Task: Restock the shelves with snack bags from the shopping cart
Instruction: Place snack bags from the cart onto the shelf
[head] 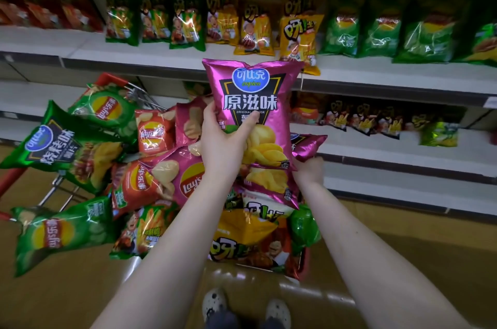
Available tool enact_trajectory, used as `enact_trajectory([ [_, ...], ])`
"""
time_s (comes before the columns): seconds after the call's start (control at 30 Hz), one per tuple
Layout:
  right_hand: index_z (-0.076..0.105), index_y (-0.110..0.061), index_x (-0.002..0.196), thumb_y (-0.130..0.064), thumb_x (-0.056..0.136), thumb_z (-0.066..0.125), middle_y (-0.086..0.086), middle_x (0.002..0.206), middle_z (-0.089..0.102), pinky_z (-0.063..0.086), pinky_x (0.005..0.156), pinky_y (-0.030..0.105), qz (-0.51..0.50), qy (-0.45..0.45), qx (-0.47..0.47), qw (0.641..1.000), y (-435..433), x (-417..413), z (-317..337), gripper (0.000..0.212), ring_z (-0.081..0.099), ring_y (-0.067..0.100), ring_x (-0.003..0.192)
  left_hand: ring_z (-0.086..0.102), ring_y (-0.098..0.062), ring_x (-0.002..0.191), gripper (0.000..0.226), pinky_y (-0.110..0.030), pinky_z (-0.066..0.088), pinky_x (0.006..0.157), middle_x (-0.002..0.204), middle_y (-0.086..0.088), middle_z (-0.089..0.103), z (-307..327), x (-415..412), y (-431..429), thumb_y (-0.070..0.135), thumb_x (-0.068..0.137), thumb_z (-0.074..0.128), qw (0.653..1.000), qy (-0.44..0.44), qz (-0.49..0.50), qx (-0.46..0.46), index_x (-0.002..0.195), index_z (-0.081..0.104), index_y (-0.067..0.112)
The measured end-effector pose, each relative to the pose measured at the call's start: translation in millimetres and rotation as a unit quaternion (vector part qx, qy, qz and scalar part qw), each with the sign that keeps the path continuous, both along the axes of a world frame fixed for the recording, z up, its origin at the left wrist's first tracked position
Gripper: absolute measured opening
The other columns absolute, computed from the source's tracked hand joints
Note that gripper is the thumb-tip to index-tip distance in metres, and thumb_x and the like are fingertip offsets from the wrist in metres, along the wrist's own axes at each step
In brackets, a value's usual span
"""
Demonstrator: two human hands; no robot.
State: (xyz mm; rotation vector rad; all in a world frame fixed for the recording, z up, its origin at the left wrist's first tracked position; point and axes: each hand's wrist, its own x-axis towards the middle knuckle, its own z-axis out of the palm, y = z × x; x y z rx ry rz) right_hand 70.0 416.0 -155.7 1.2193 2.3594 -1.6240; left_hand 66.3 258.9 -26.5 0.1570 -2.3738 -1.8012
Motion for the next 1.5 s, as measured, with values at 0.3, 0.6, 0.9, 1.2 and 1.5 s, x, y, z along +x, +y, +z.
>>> enact_trajectory([
  [0.3,0.040,-0.001,0.119,-0.031,0.077,0.076,0.014,0.112,0.062,0.046,0.081,0.035,-0.043,0.070,-0.022,0.996,-0.5,13.6,31.9,0.063,0.061,0.032,0.101,0.059,-0.011,0.107,0.061,-0.043,0.051,0.093,0.112,0.010,0.062,6.7,-0.9,-6.1,0.057,0.069,0.071,1.000,0.006,-0.013,0.010,0.117,0.044,0.032],
  [0.6,0.038,-0.009,0.130,-0.019,0.077,0.077,0.002,0.109,0.059,0.044,0.080,0.023,-0.107,0.240,0.025,0.965,13.5,43.4,87.9,0.067,0.060,0.013,0.091,0.060,-0.007,0.105,0.059,-0.040,0.050,0.095,0.111,0.014,0.062,19.2,-9.7,2.9,0.053,0.076,0.071,0.996,0.004,-0.084,0.040,0.123,0.046,0.028],
  [0.9,0.041,-0.019,0.131,-0.013,0.079,0.075,-0.014,0.108,0.058,0.053,0.091,0.034,-0.147,0.338,0.003,0.930,72.9,66.2,127.6,0.063,0.062,0.004,0.100,0.061,-0.002,0.098,0.048,-0.034,0.051,0.091,0.103,0.017,0.062,41.1,-7.4,61.9,0.044,0.078,0.073,0.986,0.032,-0.151,0.056,0.116,0.046,0.030],
  [1.2,0.031,-0.014,0.140,-0.028,0.081,0.062,0.005,0.126,0.055,0.047,0.095,0.033,-0.209,0.349,0.076,0.910,213.3,113.7,153.2,0.069,0.056,0.020,0.113,0.064,-0.006,0.099,0.050,-0.041,0.055,0.089,0.103,0.018,0.063,64.2,19.7,200.8,0.054,0.070,0.075,0.969,0.058,-0.231,0.066,0.107,0.044,0.042],
  [1.5,0.032,-0.014,0.138,-0.042,0.067,0.061,0.005,0.126,0.051,0.045,0.089,0.021,-0.242,0.381,0.098,0.887,416.5,195.7,176.1,0.082,0.054,0.017,0.112,0.061,-0.007,0.103,0.075,-0.039,0.052,0.091,0.114,0.013,0.063,86.8,102.8,412.0,0.070,0.058,0.066,0.959,0.087,-0.261,0.061,0.120,0.043,0.035],
])
